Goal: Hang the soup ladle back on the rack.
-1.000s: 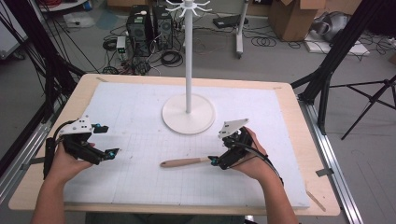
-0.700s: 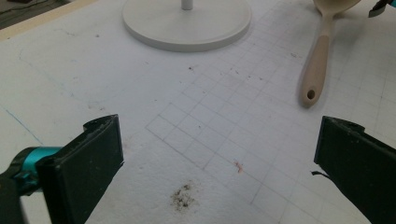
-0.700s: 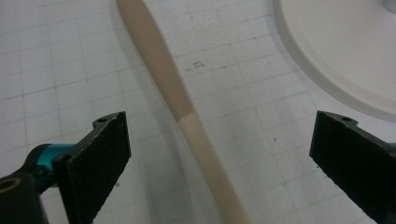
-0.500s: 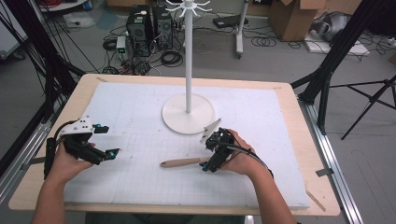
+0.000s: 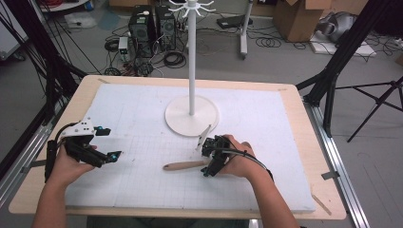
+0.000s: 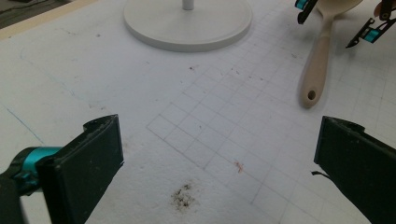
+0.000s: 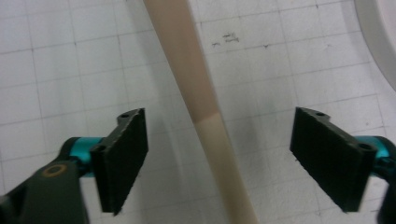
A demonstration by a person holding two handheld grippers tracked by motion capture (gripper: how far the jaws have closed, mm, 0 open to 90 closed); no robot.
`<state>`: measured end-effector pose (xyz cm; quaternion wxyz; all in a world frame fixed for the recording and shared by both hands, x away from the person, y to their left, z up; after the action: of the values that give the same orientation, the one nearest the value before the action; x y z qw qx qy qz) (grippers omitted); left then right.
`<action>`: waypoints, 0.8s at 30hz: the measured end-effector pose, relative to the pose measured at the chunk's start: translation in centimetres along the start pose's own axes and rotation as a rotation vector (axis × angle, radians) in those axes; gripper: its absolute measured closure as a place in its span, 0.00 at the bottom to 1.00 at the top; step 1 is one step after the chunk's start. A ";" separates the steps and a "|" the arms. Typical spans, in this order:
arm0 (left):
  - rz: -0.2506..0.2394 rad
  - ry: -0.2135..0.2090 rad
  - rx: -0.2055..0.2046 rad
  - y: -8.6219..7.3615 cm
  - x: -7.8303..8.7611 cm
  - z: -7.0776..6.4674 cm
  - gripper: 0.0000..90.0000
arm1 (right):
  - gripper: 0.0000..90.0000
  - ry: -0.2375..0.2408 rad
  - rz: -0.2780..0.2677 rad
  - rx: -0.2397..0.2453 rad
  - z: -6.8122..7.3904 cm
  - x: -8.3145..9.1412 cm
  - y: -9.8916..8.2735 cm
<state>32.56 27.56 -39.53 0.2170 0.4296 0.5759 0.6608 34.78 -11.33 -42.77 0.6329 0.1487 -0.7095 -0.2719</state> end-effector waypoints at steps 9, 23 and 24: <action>-0.003 0.007 0.001 0.0 0.0 0.1 0.02 | 0.41 0.011 0.028 0.012 0.0 -0.1 0.0; -0.002 0.009 0.001 0.0 0.1 0.0 0.02 | 0.68 0.076 0.022 0.004 -0.2 -0.3 0.0; -0.001 0.011 -0.001 0.0 0.1 0.0 0.02 | 0.70 0.078 0.022 0.007 -0.2 -0.3 0.0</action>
<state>32.54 27.63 -39.50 0.2142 0.4255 0.5771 0.6634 34.98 -11.22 -43.00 0.6624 0.1538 -0.6870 -0.2563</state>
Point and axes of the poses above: each handheld gripper's, and its own axes: x roughly backward along the jaws, y roughly out of its top, z roughly to its left, the point moved 2 cm from there along -x, roughly forward along the jaws, and after that the axes turned 13 degrees about -z, right-handed, at the moved point
